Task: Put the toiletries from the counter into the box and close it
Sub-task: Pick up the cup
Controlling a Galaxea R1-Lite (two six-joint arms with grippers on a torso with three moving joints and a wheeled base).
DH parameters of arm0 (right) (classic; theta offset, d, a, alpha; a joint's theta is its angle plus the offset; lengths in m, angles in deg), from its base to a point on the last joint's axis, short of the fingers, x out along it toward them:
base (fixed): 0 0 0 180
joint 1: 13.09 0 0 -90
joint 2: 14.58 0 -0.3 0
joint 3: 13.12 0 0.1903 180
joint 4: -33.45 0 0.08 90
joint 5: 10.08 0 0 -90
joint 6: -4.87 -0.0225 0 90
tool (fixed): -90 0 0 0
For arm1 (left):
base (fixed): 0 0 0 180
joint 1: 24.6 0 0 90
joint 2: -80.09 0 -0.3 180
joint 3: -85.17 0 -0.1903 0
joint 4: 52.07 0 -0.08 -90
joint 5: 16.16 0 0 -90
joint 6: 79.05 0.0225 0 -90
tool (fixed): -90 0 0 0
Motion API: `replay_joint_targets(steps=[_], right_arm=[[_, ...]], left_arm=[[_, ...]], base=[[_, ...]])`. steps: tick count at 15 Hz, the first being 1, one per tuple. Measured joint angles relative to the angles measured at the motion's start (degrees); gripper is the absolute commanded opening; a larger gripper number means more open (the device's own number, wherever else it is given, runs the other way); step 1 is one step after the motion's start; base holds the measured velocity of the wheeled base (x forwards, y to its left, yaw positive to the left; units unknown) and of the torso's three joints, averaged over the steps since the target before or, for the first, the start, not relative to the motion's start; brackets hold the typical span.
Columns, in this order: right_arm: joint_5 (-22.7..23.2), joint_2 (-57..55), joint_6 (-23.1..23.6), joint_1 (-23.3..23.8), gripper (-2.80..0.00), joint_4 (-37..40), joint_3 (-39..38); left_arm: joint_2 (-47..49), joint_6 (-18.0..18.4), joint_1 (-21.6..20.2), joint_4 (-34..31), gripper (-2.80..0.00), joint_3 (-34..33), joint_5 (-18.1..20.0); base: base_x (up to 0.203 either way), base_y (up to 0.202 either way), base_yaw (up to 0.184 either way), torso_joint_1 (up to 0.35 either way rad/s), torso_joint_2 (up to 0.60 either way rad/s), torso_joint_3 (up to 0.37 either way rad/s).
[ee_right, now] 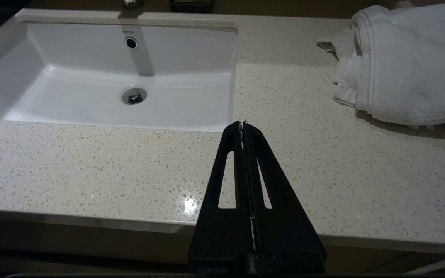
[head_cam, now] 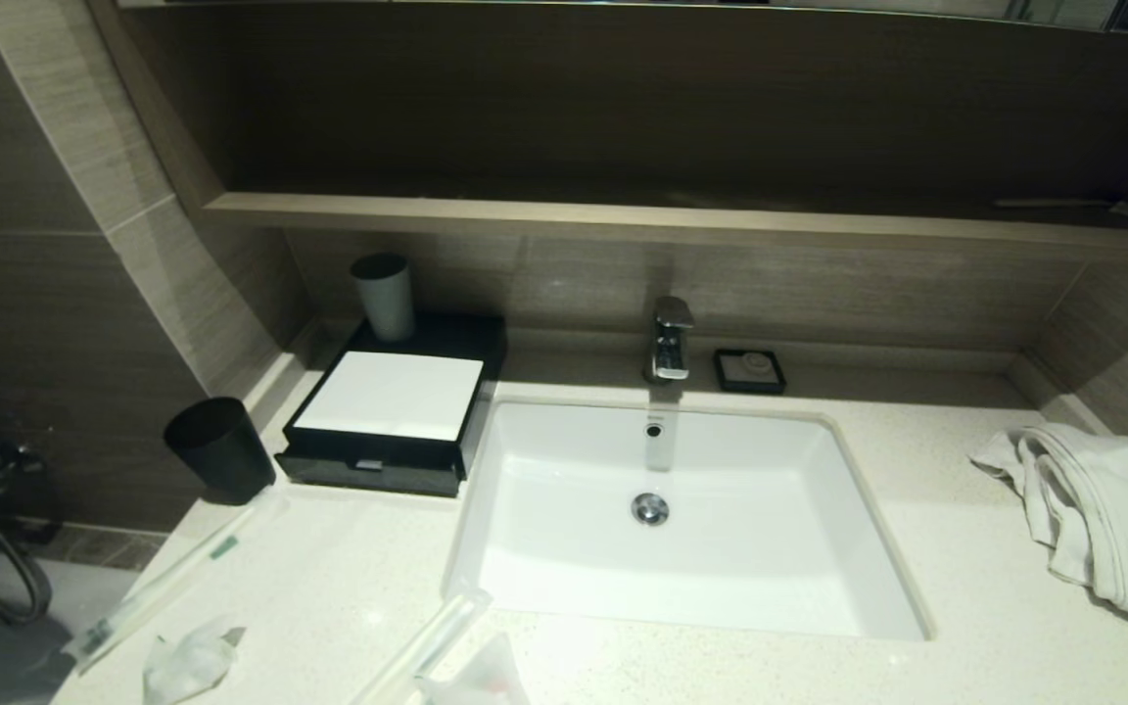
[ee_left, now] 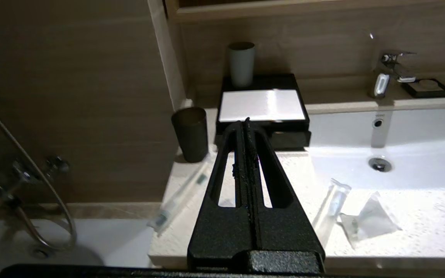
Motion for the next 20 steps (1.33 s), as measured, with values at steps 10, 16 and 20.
replay_joint_targets(steps=[10,16,20], right_arm=[[0.00,0.00,0.01,0.00,-2.80,0.00,0.00],[-0.01,0.00,-0.01,0.00,-2.80,0.00,0.00],[0.00,0.00,0.04,0.00,-2.80,0.00,0.00]], left_arm=[[0.00,5.20,0.00,-4.69,-2.80,9.66,0.80],[1.09,5.33,0.00,-7.47,-2.80,13.68,-0.86],[12.18,2.97,0.30,-5.08,-2.80,19.44,-4.02]], base=[[0.000,0.000,0.000,0.000,0.00,0.000],[0.000,0.000,0.000,0.000,0.00,0.000],[0.000,0.000,0.000,0.000,0.00,0.000]])
